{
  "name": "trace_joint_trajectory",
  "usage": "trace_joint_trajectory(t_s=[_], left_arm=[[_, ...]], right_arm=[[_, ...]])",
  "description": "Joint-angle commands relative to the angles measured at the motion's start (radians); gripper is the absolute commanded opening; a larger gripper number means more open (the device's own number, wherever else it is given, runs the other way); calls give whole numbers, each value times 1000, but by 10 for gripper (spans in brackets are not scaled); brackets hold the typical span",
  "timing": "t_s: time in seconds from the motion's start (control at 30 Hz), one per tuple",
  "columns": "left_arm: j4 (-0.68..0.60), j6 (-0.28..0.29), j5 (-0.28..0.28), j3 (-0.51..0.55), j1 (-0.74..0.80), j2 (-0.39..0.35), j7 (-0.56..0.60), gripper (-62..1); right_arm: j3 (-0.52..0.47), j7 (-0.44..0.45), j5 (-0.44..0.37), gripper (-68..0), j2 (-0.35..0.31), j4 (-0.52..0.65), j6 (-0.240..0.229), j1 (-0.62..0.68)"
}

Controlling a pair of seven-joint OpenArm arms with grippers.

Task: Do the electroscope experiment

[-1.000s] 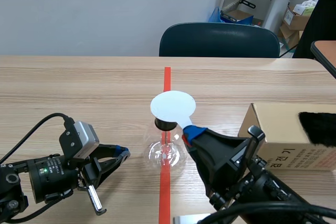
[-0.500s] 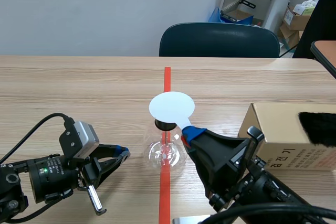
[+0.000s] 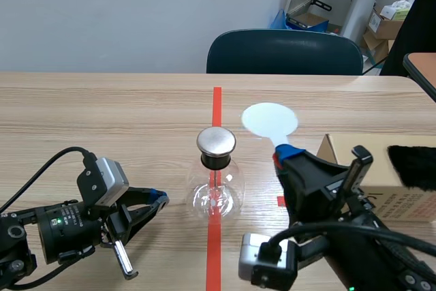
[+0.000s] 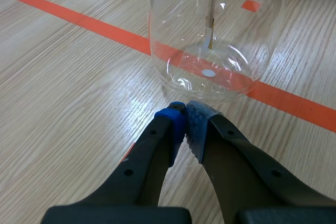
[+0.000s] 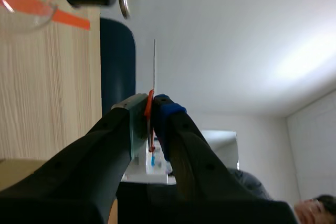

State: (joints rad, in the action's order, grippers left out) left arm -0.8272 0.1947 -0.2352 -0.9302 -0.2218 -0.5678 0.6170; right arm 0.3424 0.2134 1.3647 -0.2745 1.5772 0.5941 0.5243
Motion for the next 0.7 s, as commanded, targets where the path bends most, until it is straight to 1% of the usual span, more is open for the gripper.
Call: trace_joint_trajectory(t_s=[0.0, 0.1, 0.2, 0.37, 0.5, 0.67], left_arm=[[-23, 2, -7, -1, -5, 5, 13, -578], [-23, 2, -7, -1, -5, 5, 13, -578], [-23, 2, -7, -1, -5, 5, 13, -578], [-23, 2, -7, -1, -5, 5, 13, -578], [-23, 2, -7, -1, -5, 5, 13, -578], [-23, 2, -7, -1, -5, 5, 13, -578]], right_arm=[[-3, -45, -3, -669, -5, 18, 11, -9], [-3, -146, -3, -669, -5, 18, 11, -9], [-3, -230, -3, -669, -5, 18, 11, -9], [-3, -338, -3, -669, -5, 18, 11, -9], [-3, -377, -3, -669, -5, 18, 11, -9], [-3, -381, -3, -669, -5, 18, 11, -9]])
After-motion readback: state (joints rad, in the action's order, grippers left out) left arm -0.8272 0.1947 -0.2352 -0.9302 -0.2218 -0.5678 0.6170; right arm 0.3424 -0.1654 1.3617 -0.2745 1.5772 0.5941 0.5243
